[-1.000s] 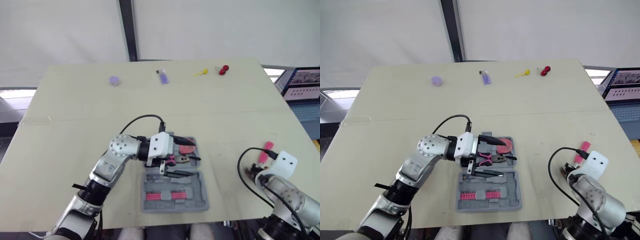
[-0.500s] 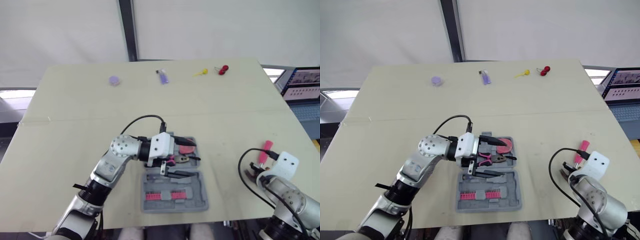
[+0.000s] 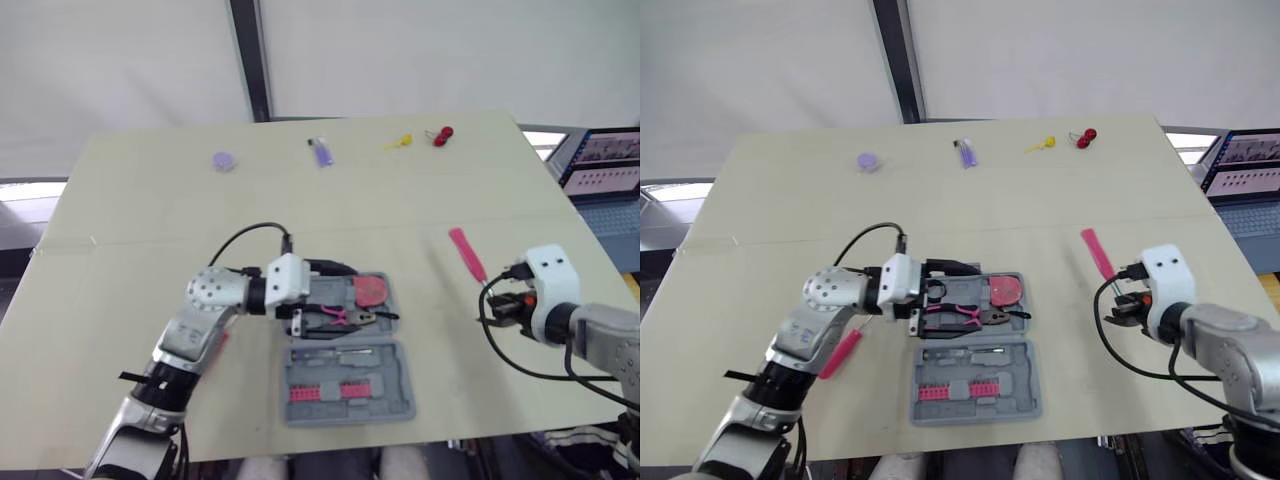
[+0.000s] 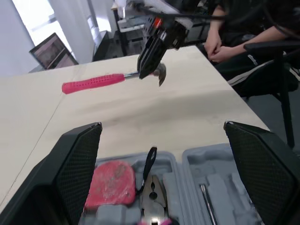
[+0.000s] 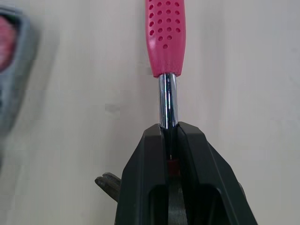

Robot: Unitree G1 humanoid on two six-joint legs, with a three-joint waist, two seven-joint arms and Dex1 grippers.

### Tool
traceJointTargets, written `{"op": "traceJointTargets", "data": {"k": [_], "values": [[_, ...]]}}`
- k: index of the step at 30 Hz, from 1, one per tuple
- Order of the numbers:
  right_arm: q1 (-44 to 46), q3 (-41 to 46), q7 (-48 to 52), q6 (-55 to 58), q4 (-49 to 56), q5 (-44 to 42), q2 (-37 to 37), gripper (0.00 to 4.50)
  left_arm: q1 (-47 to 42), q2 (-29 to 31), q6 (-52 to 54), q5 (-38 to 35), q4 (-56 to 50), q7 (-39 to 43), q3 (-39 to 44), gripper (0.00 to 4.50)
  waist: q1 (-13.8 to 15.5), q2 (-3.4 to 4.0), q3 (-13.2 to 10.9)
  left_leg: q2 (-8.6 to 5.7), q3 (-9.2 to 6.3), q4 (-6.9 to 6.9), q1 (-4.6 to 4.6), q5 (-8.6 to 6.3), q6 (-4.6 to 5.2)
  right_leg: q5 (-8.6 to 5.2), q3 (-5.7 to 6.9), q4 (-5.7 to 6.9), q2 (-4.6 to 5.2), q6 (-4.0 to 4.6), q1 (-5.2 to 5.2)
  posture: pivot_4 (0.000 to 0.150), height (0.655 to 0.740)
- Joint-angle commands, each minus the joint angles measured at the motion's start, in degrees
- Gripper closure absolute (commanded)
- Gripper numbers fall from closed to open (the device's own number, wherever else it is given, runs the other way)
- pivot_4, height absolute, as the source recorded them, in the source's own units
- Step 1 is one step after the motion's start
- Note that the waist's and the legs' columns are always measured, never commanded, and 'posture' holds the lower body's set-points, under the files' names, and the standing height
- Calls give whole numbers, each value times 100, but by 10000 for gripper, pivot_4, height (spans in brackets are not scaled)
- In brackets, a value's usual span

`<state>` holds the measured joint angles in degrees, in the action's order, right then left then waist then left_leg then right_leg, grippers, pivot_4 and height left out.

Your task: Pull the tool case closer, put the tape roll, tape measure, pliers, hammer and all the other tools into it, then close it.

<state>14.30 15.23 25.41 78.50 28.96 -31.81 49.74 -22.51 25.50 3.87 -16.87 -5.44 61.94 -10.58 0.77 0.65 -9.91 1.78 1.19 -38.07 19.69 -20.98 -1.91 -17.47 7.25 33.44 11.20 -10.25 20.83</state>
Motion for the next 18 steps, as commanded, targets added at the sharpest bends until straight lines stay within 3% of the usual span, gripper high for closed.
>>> {"op": "traceJointTargets", "data": {"k": [1, 10, 18], "values": [[422, -496, 839, -390, 114, -243, 613, 44793, 473, 304, 16, -343, -618, 54, 382, 0, 6, -10, -6, 0, -2, 1, 1, 0, 0, 0, 2, -2, 0, 0, -1, 1500, 7400], [1649, -1795, 2180, -866, 496, -588, 1271, 44793, 2298, 1022, -449, -888, -1132, 206, 1613, 0, 43, -21, -14, 0, -12, -19, 37, 0, 0, 1, 10, -2, 2, 0, 20, 1500, 7400], [2375, -3135, 3059, -902, 1222, -638, 1455, 44793, 3938, 858, -1164, -1136, -1442, 355, 2107, 0, 49, -23, -15, 0, -9, -35, 63, 0, -1, 13, 7, 2, 2, 3, 48, 1500, 7400]]}}
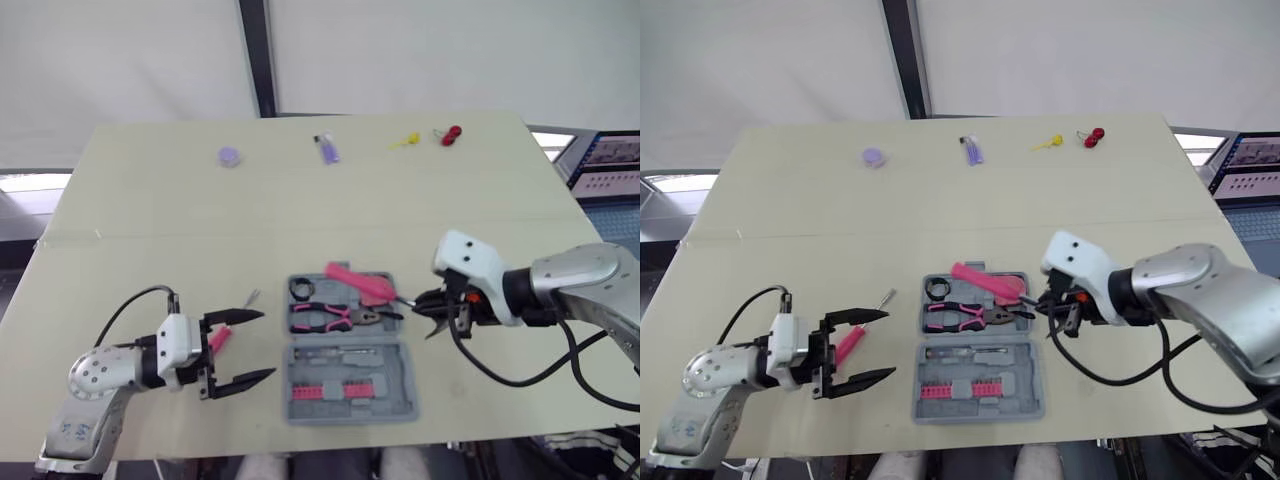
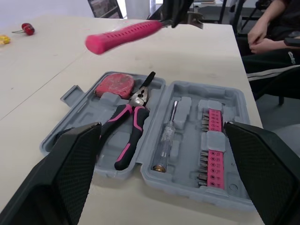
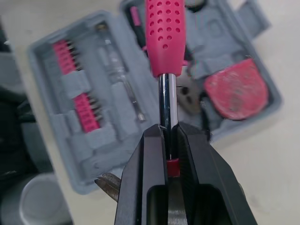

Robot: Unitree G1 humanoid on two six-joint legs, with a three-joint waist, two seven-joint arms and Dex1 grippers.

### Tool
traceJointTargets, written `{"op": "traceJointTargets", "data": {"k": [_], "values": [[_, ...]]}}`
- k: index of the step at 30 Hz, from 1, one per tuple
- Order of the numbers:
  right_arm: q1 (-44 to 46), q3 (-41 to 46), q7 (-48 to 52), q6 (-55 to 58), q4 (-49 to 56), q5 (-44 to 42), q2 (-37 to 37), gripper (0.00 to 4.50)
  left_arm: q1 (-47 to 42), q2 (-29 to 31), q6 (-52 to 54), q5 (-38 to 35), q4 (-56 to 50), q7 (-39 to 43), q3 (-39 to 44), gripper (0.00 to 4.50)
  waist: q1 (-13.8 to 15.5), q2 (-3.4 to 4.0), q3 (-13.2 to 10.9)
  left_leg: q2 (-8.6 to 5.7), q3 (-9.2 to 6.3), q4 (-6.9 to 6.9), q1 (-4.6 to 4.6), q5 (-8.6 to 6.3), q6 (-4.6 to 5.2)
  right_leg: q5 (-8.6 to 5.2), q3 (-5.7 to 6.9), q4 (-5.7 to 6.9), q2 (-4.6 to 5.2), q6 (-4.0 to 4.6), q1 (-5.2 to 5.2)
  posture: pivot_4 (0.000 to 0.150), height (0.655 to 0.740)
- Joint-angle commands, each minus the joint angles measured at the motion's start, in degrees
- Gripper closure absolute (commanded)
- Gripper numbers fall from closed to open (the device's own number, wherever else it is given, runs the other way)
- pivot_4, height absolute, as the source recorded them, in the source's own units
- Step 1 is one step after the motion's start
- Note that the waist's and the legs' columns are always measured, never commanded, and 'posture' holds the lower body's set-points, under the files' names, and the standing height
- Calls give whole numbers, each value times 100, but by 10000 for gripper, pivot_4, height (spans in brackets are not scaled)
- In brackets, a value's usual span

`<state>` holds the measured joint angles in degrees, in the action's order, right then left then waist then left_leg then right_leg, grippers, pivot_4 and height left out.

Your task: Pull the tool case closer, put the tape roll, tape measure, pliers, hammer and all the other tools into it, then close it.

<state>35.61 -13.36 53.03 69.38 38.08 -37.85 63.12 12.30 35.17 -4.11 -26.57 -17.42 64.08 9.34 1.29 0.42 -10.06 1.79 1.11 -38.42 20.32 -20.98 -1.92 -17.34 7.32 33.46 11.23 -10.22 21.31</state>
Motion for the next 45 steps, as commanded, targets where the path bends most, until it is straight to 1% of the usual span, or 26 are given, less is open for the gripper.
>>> {"op": "traceJointTargets", "data": {"k": [1, 5, 7, 9, 12, 17, 22, 26, 45], "values": [[332, -455, 346, 23, 329, 30, 127, 44793, 629, -147, -489, -186, -269, 180, 132, 0, -6, 0, 0, 0, 1, 0, 0, 0, 0, 0, -1, 0, 0, 0, 0, 1500, 7400], [686, -1282, 525, -87, 327, 575, 303, 44793, 1166, -305, -1064, -166, -86, 380, 174, 0, -1, 0, 0, 1, 2, 3, 0, 0, 0, 0, -1, 2, -1, 1, 8, 1500, 7400], [942, -1916, 674, -210, 329, 1052, 400, 44793, 1290, -351, -1339, -43, 159, 440, 162, 0, 7, 0, 0, 1, 3, -2, 2, 0, 0, 0, -1, 1, 0, 1, 8, 1500, 7400], [1151, -2291, 761, -224, 300, 1314, 363, 44793, 1336, -398, -1483, 36, 275, 394, 126, 0, -1, 0, 1, 1, 2, -2, 3, 0, 0, 1, -1, 1, 0, 2, 9, 1500, 7400], [1440, -2724, 909, -160, 361, 1527, 192, 44793, 1403, -499, -1606, 75, 316, 283, 28, 0, -19, 0, 1, 1, 3, 0, 4, 0, 0, 1, -2, 4, -1, 2, 15, 1500, 7400], [1481, -3194, 1032, -359, 320, 2027, 190, 44793, 1490, -623, -1775, 154, 387, 157, -96, 0, -15, 0, 2, 1, 4, 0, 6, 0, 0, 1, -1, 2, 0, 2, 16, 1500, 7400], [1513, -3331, 1014, -240, 288, 2187, -88, 44793, 1639, -642, -1856, 189, 284, 27, -161, 0, -32, 0, 2, 1, 4, -1, 5, 0, 0, 1, -1, 6, -1, 2, 17, 1500, 7400], [1485, -3324, 949, -144, 252, 2249, -287, 44793, 1642, -635, -1892, 146, 392, -36, -151, 0, -38, 0, 3, 1, 4, -2, 5, 0, 0, 1, -1, 6, 0, 2, 17, 1500, 7400], [1530, -3548, 808, 119, 103, 2492, -860, 44793, 1530, -619, -1930, 254, 469, -271, -223, 0, -71, 0, 3, 1, 3, -1, 5, 0, 0, 1, 0, 7, -1, 2, 17, 1500, 7400]]}}
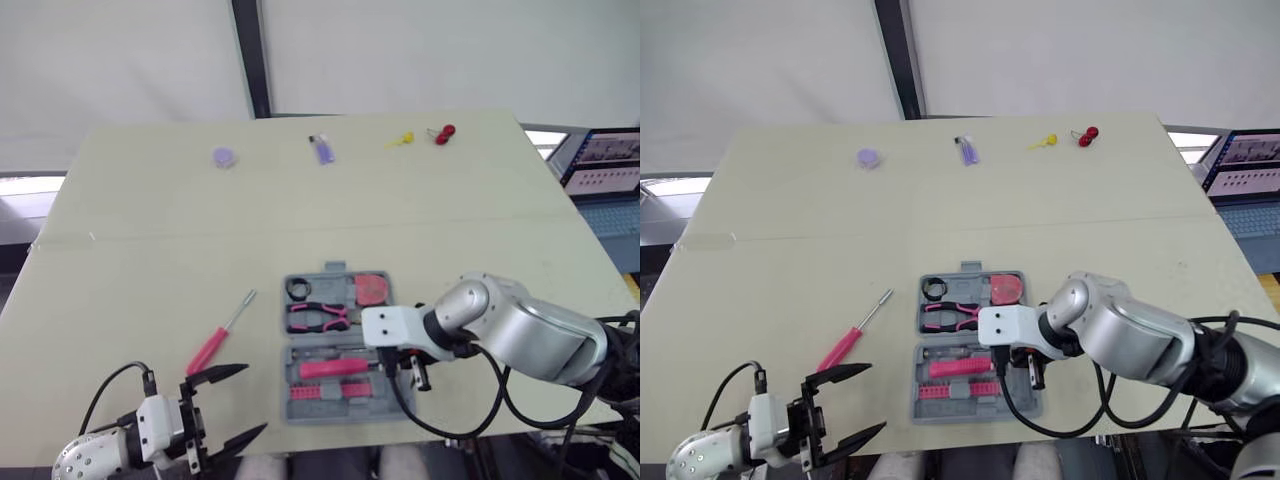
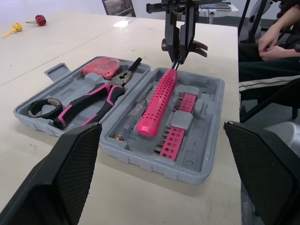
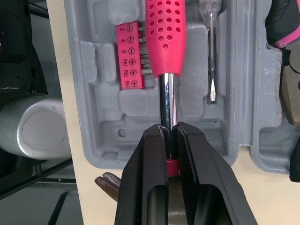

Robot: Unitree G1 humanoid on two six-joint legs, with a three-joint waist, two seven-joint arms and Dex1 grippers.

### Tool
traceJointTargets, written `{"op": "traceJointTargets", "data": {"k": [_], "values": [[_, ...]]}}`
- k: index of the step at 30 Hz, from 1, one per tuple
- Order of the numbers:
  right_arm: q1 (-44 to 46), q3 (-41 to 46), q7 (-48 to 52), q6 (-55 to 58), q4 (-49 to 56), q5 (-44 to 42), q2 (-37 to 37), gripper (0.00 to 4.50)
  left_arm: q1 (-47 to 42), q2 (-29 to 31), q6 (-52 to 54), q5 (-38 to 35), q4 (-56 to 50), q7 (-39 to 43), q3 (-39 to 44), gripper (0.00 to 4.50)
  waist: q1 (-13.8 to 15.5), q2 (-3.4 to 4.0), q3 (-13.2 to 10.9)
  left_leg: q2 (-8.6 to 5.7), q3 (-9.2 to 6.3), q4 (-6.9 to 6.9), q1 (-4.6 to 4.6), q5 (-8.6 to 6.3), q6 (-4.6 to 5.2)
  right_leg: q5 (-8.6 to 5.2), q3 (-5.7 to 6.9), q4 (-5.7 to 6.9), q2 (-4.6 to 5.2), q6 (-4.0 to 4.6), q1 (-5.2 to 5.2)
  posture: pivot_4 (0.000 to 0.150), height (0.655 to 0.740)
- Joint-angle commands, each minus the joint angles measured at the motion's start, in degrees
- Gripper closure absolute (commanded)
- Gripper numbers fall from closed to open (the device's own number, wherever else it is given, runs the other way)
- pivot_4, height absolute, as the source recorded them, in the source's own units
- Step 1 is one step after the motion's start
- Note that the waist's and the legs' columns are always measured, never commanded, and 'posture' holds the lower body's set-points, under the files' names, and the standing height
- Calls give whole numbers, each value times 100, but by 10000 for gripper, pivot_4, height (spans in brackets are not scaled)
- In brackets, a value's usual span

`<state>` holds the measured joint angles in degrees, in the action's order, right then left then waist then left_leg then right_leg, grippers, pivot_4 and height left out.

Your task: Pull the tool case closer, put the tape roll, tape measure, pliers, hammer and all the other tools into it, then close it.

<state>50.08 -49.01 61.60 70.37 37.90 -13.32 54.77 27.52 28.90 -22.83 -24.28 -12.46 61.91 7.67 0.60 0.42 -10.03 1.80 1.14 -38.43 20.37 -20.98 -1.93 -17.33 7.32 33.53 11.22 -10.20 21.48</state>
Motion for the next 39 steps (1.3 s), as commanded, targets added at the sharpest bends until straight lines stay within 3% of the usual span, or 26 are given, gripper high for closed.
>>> {"op": "traceJointTargets", "data": {"k": [1, 39], "values": [[82, -1, -57, 14, 113, 56, -37, 44793, 5, 10, -58, 30, -30, -67, -62, 0, 0, 0, 0, 0, 0, 0, 0, 0, 0, 0, 0, 0, 0, 0, 0, 1500, 7400], [-8, -266, -393, 1, -144, 124, -561, 44793, 19, 84, -96, 132, -94, -339, -98, 0, -71, -2, 3, 0, 0, 1, -1, 0, 0, 0, 2, 4, 0, 0, 0, 1500, 7400]]}}
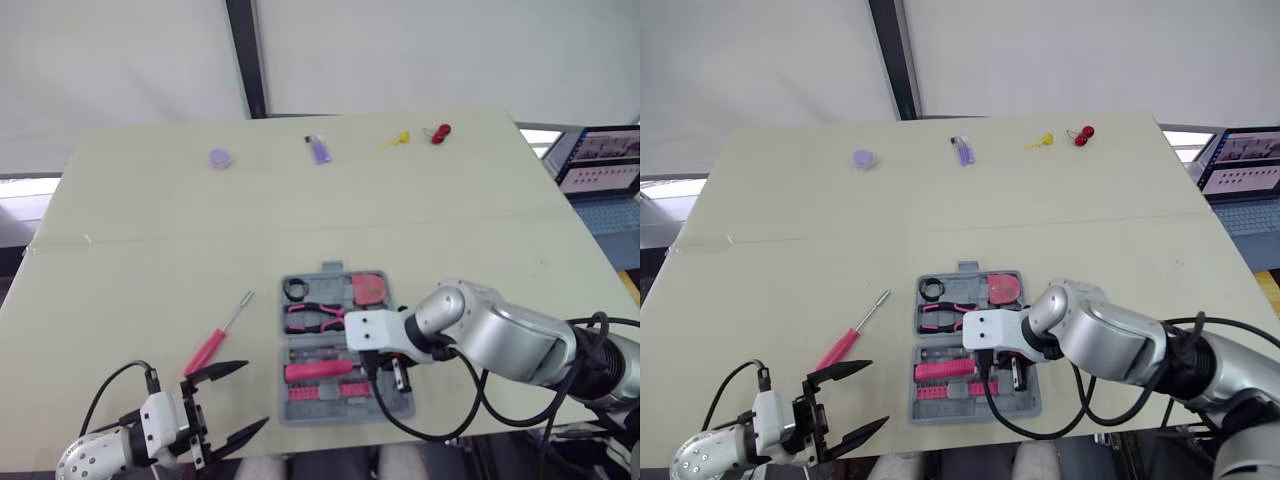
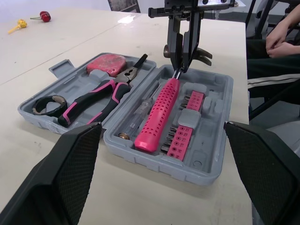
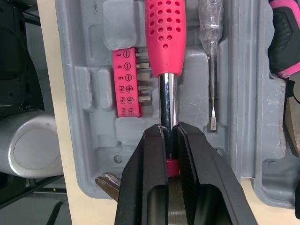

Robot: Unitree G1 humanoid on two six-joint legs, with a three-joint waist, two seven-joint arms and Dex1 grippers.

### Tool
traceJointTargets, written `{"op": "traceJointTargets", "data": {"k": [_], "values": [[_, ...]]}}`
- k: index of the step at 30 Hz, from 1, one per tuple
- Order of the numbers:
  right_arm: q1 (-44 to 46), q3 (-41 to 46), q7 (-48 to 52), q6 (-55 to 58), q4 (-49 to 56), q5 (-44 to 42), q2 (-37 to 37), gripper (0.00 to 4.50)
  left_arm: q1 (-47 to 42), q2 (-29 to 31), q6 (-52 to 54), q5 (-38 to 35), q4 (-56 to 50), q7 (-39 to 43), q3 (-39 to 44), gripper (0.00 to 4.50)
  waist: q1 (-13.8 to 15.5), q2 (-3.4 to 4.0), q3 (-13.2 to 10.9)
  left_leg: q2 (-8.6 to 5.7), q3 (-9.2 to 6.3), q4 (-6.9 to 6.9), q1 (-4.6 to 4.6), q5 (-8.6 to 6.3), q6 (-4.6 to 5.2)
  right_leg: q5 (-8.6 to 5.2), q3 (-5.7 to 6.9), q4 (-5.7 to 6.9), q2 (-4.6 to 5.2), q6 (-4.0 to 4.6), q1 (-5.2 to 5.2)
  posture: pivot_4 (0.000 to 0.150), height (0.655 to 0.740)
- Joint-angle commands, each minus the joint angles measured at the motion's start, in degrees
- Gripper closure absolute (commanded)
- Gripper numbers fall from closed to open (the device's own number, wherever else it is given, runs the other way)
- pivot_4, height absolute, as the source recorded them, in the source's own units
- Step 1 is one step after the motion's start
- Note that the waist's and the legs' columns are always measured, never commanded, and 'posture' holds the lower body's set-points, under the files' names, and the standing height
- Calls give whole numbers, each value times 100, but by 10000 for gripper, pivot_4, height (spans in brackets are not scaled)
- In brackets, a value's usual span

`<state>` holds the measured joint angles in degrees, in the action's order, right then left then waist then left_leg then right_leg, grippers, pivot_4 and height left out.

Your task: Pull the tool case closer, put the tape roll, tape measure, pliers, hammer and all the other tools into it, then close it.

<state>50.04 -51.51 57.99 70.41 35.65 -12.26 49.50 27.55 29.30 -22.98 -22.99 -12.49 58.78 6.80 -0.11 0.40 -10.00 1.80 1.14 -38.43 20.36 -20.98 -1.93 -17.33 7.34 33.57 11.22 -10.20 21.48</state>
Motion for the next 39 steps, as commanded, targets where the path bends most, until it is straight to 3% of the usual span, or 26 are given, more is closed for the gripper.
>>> {"op": "traceJointTargets", "data": {"k": [1, 37, 39], "values": [[-12, -34, -33, -13, 86, 22, -30, 44793, 10, 44, -78, 6, -88, -30, -10, 0, 0, 0, 0, 0, 0, 0, 0, 0, 0, 0, 0, 0, 0, 0, 0, 1500, 7400], [-118, -180, -46, -205, -10, 124, -43, 44793, 50, 53, -93, 84, -71, -90, -10, 0, -1, -4, 4, 0, 0, 0, -1, 0, 0, 0, 0, 3, 0, 0, 0, 1500, 7400], [-115, -166, -30, -218, 13, 113, -22, 35644, 50, 56, -80, 96, -64, -94, -15, 0, -2, -4, 4, 0, 0, -1, -1, 0, 0, 0, 0, 3, 0, 0, 0, 1500, 7400]]}}
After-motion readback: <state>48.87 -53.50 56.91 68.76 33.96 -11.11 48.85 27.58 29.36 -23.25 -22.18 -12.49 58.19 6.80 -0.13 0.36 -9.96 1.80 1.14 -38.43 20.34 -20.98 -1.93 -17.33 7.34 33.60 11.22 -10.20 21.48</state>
